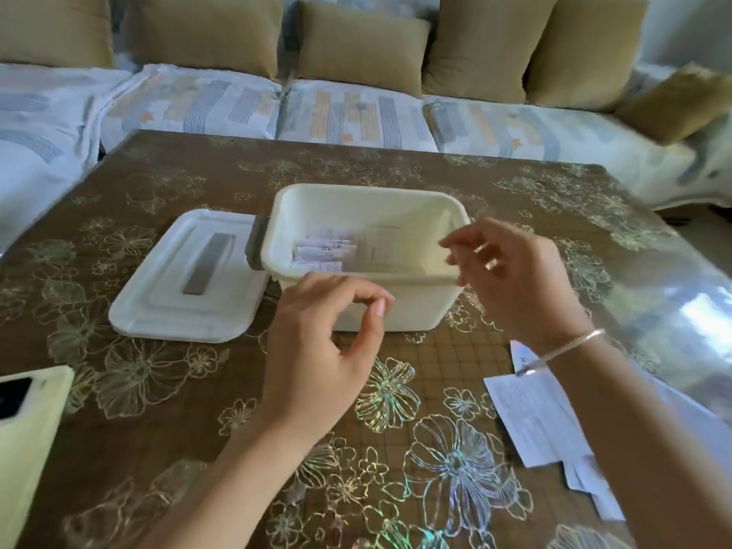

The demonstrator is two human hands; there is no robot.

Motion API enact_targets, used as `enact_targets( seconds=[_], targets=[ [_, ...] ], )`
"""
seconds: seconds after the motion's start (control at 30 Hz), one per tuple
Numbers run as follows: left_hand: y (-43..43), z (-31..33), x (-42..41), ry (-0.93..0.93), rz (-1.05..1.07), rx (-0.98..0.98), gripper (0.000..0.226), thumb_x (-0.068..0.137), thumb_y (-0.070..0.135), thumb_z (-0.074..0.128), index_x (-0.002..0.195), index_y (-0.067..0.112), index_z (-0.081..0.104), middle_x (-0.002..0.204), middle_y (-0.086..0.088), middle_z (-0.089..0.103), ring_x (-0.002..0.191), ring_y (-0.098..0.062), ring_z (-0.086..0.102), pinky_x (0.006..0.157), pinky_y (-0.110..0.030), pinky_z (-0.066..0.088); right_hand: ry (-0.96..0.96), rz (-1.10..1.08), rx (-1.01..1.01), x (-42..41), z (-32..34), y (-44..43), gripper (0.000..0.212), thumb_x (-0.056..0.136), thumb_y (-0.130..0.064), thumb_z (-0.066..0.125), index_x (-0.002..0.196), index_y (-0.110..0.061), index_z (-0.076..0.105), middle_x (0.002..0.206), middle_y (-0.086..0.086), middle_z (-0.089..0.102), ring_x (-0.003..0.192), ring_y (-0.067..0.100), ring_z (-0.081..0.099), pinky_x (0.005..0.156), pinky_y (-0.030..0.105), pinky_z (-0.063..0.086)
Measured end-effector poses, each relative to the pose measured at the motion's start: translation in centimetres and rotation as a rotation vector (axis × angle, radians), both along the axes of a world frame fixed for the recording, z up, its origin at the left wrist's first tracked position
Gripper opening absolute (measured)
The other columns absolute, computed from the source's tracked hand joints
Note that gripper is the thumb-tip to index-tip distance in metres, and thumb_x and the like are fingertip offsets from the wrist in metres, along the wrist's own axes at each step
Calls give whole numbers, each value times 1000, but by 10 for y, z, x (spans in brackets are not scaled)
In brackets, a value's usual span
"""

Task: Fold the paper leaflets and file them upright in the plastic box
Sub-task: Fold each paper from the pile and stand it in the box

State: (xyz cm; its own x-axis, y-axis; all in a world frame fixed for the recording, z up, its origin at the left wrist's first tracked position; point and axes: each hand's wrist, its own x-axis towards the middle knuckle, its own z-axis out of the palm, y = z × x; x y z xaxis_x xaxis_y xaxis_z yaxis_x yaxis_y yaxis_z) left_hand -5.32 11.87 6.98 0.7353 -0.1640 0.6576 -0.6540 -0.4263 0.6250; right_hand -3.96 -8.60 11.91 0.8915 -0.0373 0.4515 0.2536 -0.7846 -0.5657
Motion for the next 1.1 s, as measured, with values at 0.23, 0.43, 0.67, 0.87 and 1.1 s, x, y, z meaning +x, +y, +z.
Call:
enact_targets(
  seconds=[0.23, 0.43, 0.67, 0.87, 1.1],
  targets=[
    [-37, -68, -55, 251, -141, 88, 14, 88, 31, 56, 91, 29, 70, 88, 25, 65, 91, 0, 59, 84, -36, 48, 417, -470, -256, -117, -110, -46, 66, 93, -60, 22, 136, -14, 43, 132, 10, 57, 123, 29, 52, 96, 40, 43],
    [-22, -79, -70, 273, -77, 152, 13, 88, 27, 59, 94, 28, 70, 91, 24, 65, 94, 3, 58, 87, -22, 43, 455, -63, -307, -131, -121, 3, 78, 86, -59, -2, 149, -21, 25, 152, -13, 30, 142, -2, 11, 119, 30, -2],
    [8, -88, -76, 294, 11, 283, 18, 78, 17, 70, 94, 24, 71, 92, 21, 65, 90, -2, 57, 79, -30, 49, 359, 144, -47, -115, -113, 33, 38, 95, -15, 41, 130, -28, 48, 129, -10, 55, 114, 6, 52, 96, 30, 48],
    [9, -95, -75, 279, -2, 370, 17, 77, 29, 70, 94, 29, 72, 97, 23, 62, 93, -2, 52, 84, -22, 39, 543, -269, -319, -78, -93, -3, 62, 79, -54, 65, 129, -23, 46, 117, -5, 54, 108, 15, 50, 93, 33, 45],
    [9, -97, -75, 234, -1, 386, 16, 78, 32, 66, 92, 27, 72, 98, 21, 62, 93, -4, 53, 84, -27, 43, 804, -84, 158, -74, -85, -8, 24, 81, -34, 72, 97, -18, 64, 88, -3, 69, 73, 11, 61, 65, 23, 51]
  ],
)
